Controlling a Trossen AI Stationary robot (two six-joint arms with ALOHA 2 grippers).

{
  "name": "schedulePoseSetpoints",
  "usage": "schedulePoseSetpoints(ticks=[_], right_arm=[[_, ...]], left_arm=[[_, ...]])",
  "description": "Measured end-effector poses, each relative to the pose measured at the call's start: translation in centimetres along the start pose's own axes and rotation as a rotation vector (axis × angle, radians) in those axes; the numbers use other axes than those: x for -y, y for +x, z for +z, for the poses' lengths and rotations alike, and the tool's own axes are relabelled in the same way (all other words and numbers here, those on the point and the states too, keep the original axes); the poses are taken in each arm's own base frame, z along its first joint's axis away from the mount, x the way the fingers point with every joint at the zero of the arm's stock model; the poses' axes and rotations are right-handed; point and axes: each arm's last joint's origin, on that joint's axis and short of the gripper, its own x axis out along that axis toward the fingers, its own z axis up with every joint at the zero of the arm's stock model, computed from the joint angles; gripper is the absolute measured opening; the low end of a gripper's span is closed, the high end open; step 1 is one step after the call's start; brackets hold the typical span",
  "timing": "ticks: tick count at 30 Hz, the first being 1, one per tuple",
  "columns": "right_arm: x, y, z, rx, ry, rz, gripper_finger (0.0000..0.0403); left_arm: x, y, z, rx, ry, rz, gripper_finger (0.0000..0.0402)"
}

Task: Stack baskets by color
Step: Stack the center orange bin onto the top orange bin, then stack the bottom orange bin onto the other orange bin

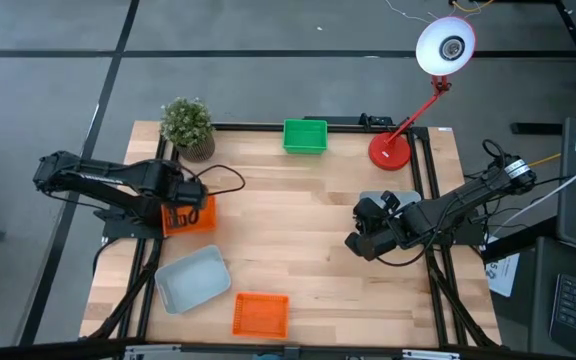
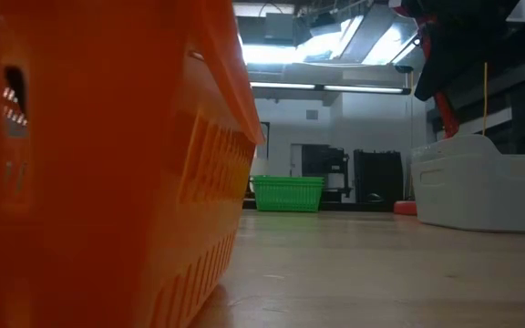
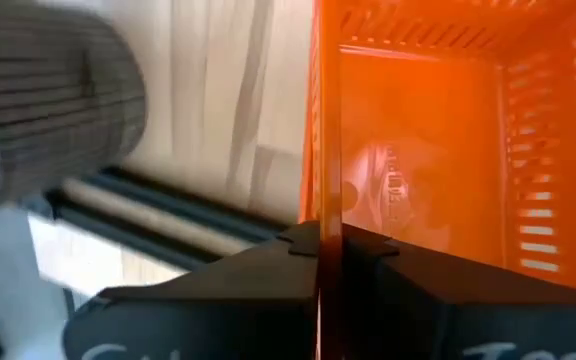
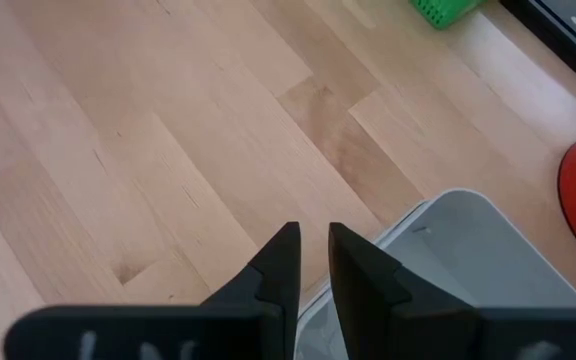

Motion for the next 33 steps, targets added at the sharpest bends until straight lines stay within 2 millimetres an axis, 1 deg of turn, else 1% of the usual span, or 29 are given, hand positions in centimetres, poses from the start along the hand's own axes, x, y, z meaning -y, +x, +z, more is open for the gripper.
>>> schedulePoseSetpoints(ticks=[3,14,16,24,29,33], right_arm=[[0.00,0.00,0.00,0.000,0.000,0.000,0.0056],[0.00,0.00,0.00,0.000,0.000,0.000,0.0056],[0.00,0.00,0.00,0.000,0.000,0.000,0.0056],[0.00,0.00,0.00,-0.001,0.000,0.000,0.0056],[0.00,0.00,0.00,-0.001,0.000,0.000,0.0056],[0.00,0.00,0.00,-0.001,0.000,0.001,0.0056]], left_arm=[[0.13,-0.01,0.47,0.047,0.028,-0.012,0.0000],[0.13,-0.01,0.47,0.046,0.033,-0.012,0.0002],[0.13,-0.01,0.47,0.046,0.033,-0.012,0.0011],[0.11,-0.01,0.47,0.048,0.032,-0.004,0.0066],[0.11,0.00,0.47,0.048,0.019,-0.004,0.0075],[0.30,-0.04,1.02,0.099,-0.076,-0.036,0.0075]])
